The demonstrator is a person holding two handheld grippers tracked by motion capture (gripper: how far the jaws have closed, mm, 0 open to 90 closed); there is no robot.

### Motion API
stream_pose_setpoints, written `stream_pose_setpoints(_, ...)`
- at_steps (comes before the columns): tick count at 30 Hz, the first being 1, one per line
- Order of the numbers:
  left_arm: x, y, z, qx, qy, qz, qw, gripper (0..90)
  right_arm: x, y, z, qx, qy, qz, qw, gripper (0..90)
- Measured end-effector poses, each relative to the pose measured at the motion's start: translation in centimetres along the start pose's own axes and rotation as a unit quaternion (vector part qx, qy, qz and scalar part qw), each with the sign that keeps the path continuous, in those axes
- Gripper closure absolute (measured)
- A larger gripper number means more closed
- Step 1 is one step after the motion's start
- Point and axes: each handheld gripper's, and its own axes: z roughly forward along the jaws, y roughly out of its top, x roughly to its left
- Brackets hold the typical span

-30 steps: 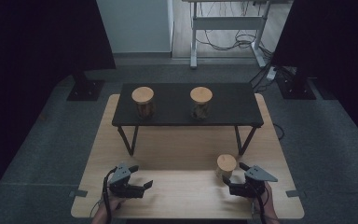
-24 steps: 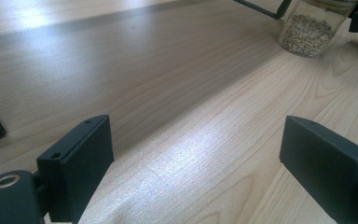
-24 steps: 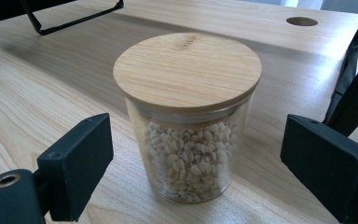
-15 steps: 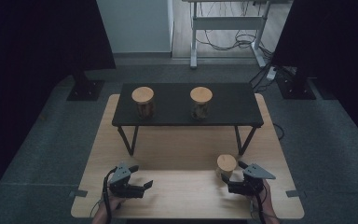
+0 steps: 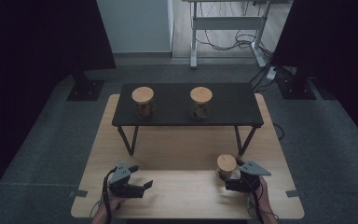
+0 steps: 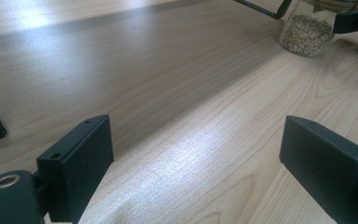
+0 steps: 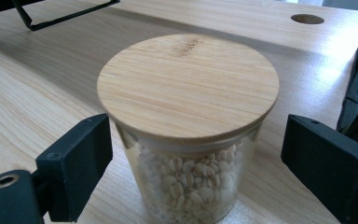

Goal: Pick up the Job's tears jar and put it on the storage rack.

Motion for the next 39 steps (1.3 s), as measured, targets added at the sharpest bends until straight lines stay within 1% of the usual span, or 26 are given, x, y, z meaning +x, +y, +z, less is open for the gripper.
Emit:
stream_pose_setpoints(9,0.0,0.0,0.0,0.0,0.0,0.0,1.0,9.0,0.1,0.2,0.5,0.005,-0.004,0.001,1.0,8.6)
stream_pose_setpoints(19,0.0,0.0,0.0,0.0,0.0,0.0,1.0,9.0,0.1,0.6,0.9,0.012,-0.011,0.006,0.9999,11.5)
stream_pose_setpoints(23,0.0,0.0,0.0,0.0,0.0,0.0,1.0,9.0,0.2,0.7,1.1,0.013,-0.011,0.007,0.9998,14.8)
stream_pose_setpoints(30,0.0,0.0,0.0,0.0,0.001,0.0,1.0,9.0,0.5,0.9,1.3,0.014,-0.009,0.008,0.9998,23.0)
stream_pose_setpoints(39,0.0,0.0,-0.1,0.0,0.001,0.0,1.0,9.0,0.7,1.0,1.3,0.017,-0.017,0.003,0.9997,24.0)
